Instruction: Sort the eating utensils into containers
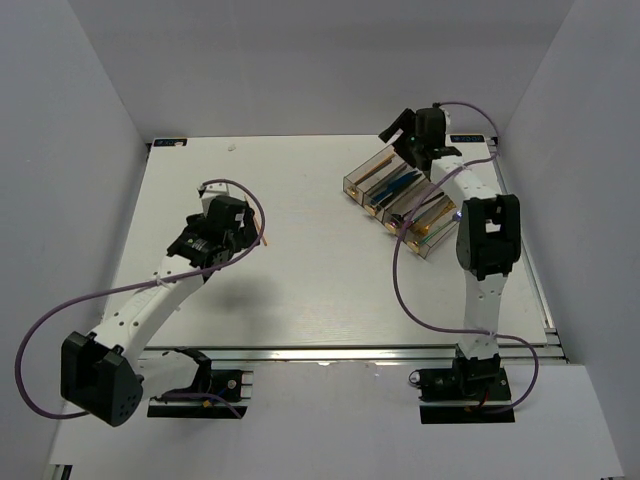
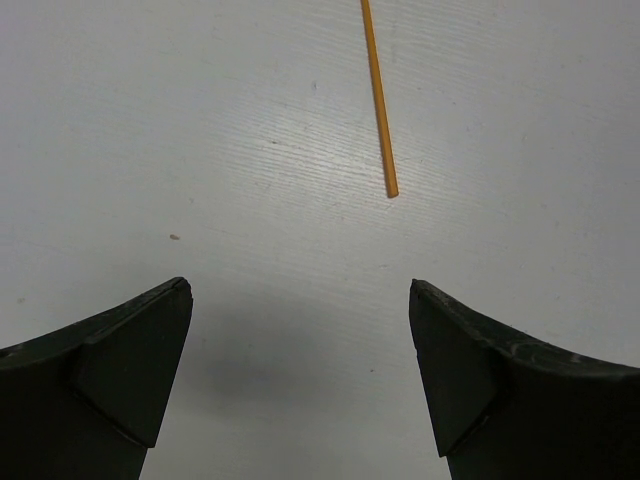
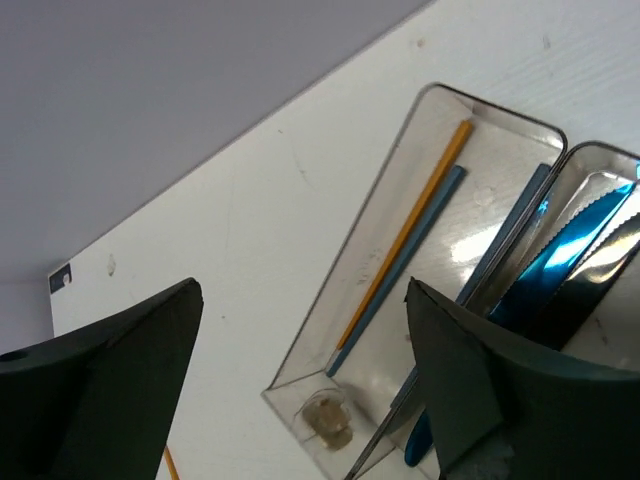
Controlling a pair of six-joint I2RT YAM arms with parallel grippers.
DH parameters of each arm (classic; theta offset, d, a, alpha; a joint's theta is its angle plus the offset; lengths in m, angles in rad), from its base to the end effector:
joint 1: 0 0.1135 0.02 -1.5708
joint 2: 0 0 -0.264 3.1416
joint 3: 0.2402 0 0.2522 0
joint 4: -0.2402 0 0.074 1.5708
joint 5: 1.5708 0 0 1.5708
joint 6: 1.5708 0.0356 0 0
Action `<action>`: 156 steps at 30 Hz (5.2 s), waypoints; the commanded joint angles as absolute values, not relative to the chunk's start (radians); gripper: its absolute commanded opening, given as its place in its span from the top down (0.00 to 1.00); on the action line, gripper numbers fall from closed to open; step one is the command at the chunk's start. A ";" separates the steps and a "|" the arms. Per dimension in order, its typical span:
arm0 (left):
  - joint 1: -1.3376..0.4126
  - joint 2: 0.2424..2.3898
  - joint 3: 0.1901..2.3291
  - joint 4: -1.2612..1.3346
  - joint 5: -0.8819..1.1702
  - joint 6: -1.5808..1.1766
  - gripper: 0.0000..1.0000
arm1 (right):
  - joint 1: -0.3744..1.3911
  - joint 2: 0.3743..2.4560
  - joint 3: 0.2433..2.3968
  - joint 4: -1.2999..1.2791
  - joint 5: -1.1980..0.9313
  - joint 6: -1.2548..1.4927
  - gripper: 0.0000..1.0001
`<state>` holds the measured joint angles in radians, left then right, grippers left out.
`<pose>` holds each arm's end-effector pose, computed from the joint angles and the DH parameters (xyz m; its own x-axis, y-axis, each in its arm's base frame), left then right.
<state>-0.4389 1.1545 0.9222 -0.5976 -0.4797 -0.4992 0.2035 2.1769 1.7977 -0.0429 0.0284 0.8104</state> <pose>0.2212 -0.0857 0.2790 -0.6319 -0.1725 -0.7556 -0.2363 0.9714 -0.0241 0.5096 0.1041 0.2506 -0.4045 0.6561 -0.6371 0.1690 0.7383 0.6530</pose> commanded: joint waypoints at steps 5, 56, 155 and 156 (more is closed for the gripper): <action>-0.440 1.388 1.086 -0.598 -0.500 -0.709 0.02 | 0.337 1.781 1.633 -0.164 0.308 0.471 0.11; -0.371 1.904 1.214 -0.594 -0.290 -0.784 1.00 | 0.247 1.334 0.927 0.026 -0.462 0.514 0.23; -0.525 0.856 0.859 -0.725 -0.874 -0.558 0.02 | 0.275 1.718 1.528 -0.112 0.130 0.534 0.11; -0.523 0.847 0.861 -0.730 -0.888 -0.564 0.02 | 0.278 1.669 1.488 -0.113 0.147 0.503 0.11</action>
<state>-0.5278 0.8925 0.8238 -0.6930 -0.7708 -0.5144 0.2680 1.8038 1.5620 -0.1104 0.1009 0.6415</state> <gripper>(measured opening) 0.982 0.889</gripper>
